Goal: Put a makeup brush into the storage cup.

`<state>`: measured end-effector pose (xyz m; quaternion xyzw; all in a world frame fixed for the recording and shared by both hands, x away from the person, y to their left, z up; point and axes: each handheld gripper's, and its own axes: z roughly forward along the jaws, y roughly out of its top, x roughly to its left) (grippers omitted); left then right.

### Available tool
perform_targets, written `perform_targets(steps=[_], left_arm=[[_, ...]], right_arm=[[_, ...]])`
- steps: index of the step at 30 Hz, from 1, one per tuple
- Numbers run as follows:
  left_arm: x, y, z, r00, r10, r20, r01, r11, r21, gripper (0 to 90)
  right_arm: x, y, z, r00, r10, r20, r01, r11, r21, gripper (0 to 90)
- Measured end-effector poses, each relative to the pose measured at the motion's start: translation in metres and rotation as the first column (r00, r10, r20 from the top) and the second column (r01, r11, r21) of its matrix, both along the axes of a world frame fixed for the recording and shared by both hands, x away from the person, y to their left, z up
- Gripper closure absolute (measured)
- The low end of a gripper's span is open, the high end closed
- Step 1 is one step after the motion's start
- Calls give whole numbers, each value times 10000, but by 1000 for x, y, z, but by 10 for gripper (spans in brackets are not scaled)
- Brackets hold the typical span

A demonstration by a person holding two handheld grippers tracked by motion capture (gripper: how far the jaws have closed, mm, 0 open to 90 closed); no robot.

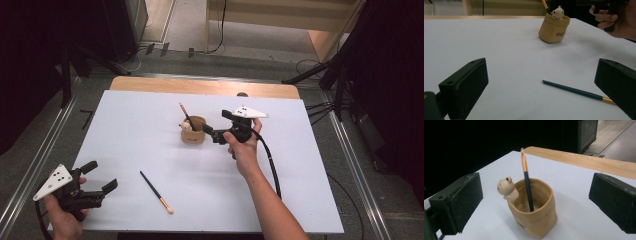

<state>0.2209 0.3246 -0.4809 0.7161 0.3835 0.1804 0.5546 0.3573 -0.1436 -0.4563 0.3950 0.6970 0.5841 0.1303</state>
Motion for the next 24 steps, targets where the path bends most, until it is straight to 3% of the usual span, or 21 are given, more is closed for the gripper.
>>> perform_targets(steps=[24], left_arm=[[2,-6,0,9999,-102,10,101,9999,39,0]], right_arm=[[-59,-76,-9,9974,-573,427,580,9982,-146,0]])
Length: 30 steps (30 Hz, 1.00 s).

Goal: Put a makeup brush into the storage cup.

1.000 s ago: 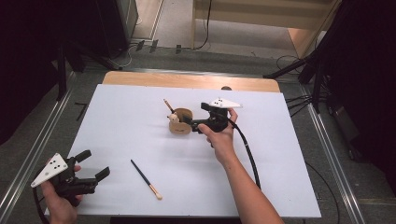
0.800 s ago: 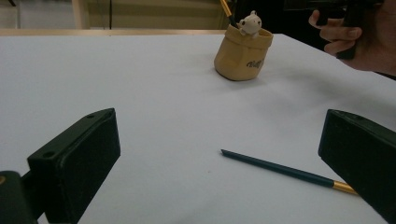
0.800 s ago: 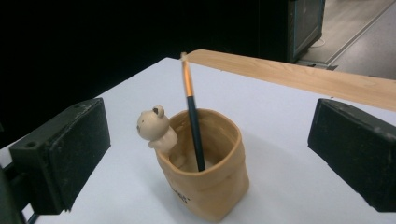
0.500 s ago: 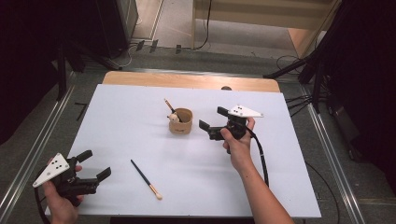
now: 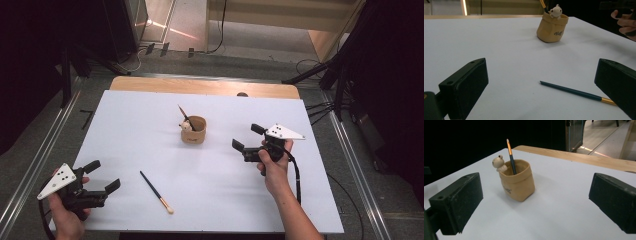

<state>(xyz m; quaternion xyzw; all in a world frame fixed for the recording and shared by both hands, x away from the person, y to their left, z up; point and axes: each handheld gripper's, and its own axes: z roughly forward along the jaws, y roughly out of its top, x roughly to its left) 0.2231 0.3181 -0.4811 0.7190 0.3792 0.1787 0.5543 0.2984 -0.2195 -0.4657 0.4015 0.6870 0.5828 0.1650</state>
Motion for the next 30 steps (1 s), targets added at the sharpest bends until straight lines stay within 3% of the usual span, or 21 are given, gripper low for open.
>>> perform_targets(steps=[30], left_arm=[[-1,0,0,10000,-8,-22,8,10000,85,0]], right_arm=[[-58,-77,-14,9940,-1097,19,1097,9938,-159,0]])
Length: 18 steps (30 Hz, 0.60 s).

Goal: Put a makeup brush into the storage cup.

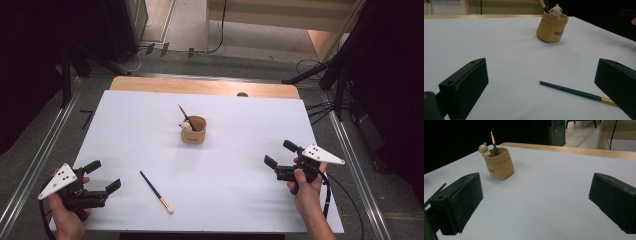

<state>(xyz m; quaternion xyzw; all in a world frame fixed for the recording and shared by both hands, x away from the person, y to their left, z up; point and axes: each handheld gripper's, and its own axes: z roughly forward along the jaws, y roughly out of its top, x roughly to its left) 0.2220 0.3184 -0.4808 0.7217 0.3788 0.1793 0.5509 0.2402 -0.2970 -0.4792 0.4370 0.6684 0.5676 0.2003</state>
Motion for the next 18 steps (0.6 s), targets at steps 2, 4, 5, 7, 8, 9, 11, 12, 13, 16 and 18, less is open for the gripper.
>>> perform_targets(steps=[2,4,5,7,8,9,11,12,13,16,18], left_arm=[[0,0,0,10000,-3,22,3,10000,-55,0],[-1,1,0,10000,-2,41,2,10000,-30,0],[-1,1,0,10000,16,70,-16,10000,-35,0],[-2,0,1,10000,37,54,-37,10000,-35,0],[-2,0,1,10000,32,46,-32,10000,-23,0],[-2,0,0,10000,35,70,-35,10000,-37,0],[-3,0,1,10000,64,24,-64,10000,16,0],[-3,0,1,10000,46,41,-46,10000,-6,0],[-3,0,1,10000,58,24,-58,10000,13,0],[-3,1,1,10000,52,32,-52,10000,-11,0],[-2,1,0,10000,63,15,-63,10000,-20,0]], right_arm=[[-4,-6,-2,10000,-64,-24,64,10000,11,0],[-8,-11,-3,9999,-151,4,151,9999,-65,0],[-10,-13,-4,9997,-222,-44,221,9997,-51,0],[-15,-19,-6,9994,-338,-3,338,9994,-52,0],[-17,-21,-6,9993,-368,0,368,9993,-19,0],[-18,-24,-7,9991,-434,30,434,9991,-32,0],[-22,-28,-7,9986,-537,2,537,9986,15,0],[-23,-31,-8,9981,-618,7,618,9981,13,0],[-25,-33,-8,9979,-648,8,647,9979,24,0],[-30,-39,-8,9965,-831,13,831,9965,62,0],[-33,-44,-9,9958,-914,10,914,9958,75,0]])
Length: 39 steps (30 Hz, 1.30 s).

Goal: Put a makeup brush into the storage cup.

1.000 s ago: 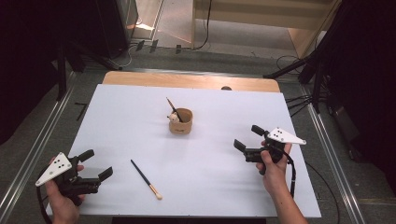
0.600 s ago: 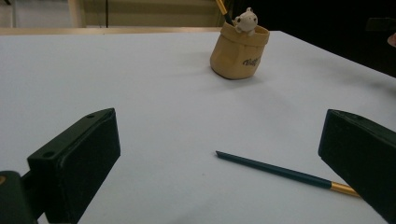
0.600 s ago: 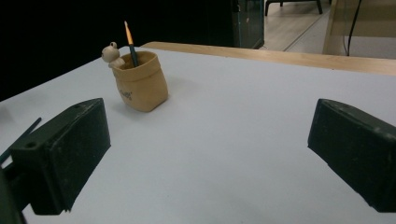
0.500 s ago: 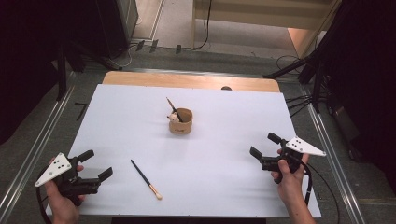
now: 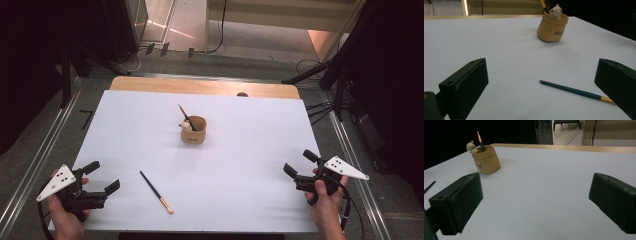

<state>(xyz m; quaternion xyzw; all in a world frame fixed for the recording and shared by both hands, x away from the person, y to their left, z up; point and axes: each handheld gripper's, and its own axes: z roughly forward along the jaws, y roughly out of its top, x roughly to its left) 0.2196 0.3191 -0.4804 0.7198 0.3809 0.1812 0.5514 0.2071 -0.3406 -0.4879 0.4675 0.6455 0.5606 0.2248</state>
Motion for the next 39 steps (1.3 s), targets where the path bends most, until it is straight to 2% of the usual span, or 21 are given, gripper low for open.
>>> perform_targets(steps=[8,14,22,26,30,36,39], left_arm=[[0,0,0,10000,-4,24,4,10000,22,0],[0,-1,0,10000,-49,40,48,10000,65,0],[0,-1,0,10000,-32,45,32,10000,93,0],[0,-1,0,10000,-41,59,41,10000,49,0],[0,-1,0,10000,-51,50,50,9999,103,0],[0,0,1,10000,-48,71,48,10000,57,0],[1,-3,1,9999,-97,62,97,9999,100,0]], right_arm=[[-13,-15,-1,9994,-351,37,351,9994,2,0],[-16,-20,-3,9988,-488,80,488,9988,-13,0],[-16,-12,-6,9990,-388,234,393,9990,-206,0],[-14,-3,-6,9996,-142,258,142,9999,-3,0],[-13,10,-1,9989,147,435,-132,9993,-352,0],[-13,11,-1,9990,104,428,-100,9999,-83,0],[-14,11,-1,9990,138,433,-130,9998,-181,0]])
